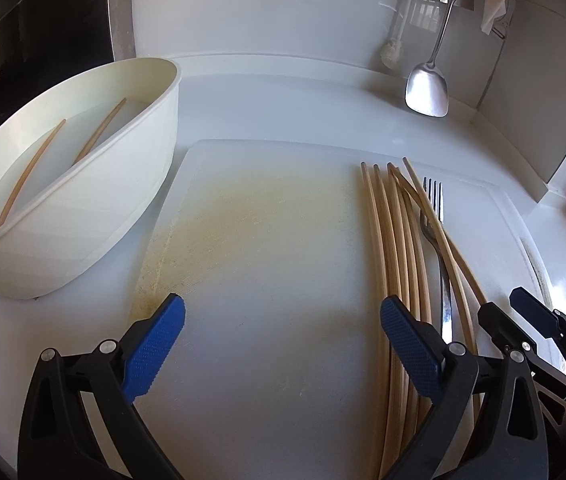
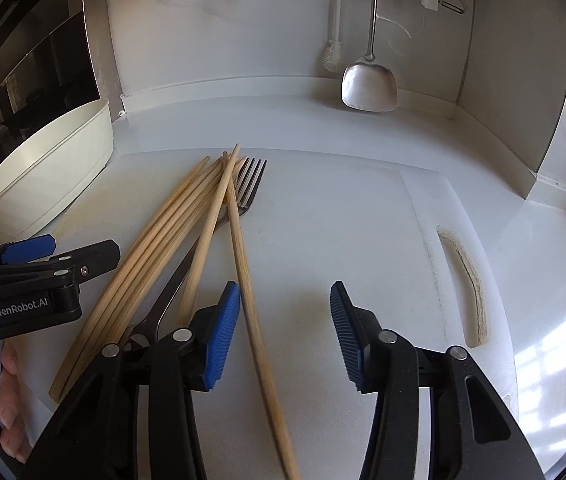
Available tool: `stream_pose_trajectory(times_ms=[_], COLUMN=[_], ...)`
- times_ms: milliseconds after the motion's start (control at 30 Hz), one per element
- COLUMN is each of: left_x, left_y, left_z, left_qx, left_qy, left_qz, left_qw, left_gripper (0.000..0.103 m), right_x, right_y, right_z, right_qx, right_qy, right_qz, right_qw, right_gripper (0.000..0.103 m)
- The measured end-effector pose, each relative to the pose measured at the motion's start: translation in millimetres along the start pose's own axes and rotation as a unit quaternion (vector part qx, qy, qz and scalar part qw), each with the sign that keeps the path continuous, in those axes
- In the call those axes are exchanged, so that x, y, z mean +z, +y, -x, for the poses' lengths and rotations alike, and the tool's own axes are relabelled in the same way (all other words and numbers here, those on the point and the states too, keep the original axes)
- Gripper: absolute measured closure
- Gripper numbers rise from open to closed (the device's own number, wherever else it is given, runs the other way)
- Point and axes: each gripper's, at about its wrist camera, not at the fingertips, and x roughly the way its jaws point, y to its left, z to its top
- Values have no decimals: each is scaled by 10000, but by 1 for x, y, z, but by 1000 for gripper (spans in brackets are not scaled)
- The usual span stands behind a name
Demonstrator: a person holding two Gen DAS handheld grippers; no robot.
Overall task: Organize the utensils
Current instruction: 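Position the left tool around a chopstick while the right tool aligns with another chopstick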
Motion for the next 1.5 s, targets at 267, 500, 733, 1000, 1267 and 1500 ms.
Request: stream_pose_trajectory(times_ms=[267,500,733,1000,1267,1500], left_x=[1,2,2,0,-1,-2], left_y=[-6,-12,-18,-22,-14,-18], left_z=[-1,-2,-3,-7,-6,0], left_qx=[15,79,180,304,446,405], left_qy=[-26,-29,-18,-16,-67,-135], left_qz=[-64,-178,-333,-382,-188,-256], left_qw=[10000,9998,9993,9988,9988,9988], left_gripper=[7,7,6,6,7,31], right_x=[-1,-1,-1,2,4,5], right_y=[0,-3,-4,1,5,11], right_z=[0,2,2,0,-3,-2], right_qx=[-13,-50,-91,-107,-90,39], right_qy=[-17,-4,10,-10,-60,-46], right_qz=[-40,-86,-99,-78,6,196], right_qw=[10000,10000,9999,9999,9999,9998], right_gripper=[65,65,65,65,65,82])
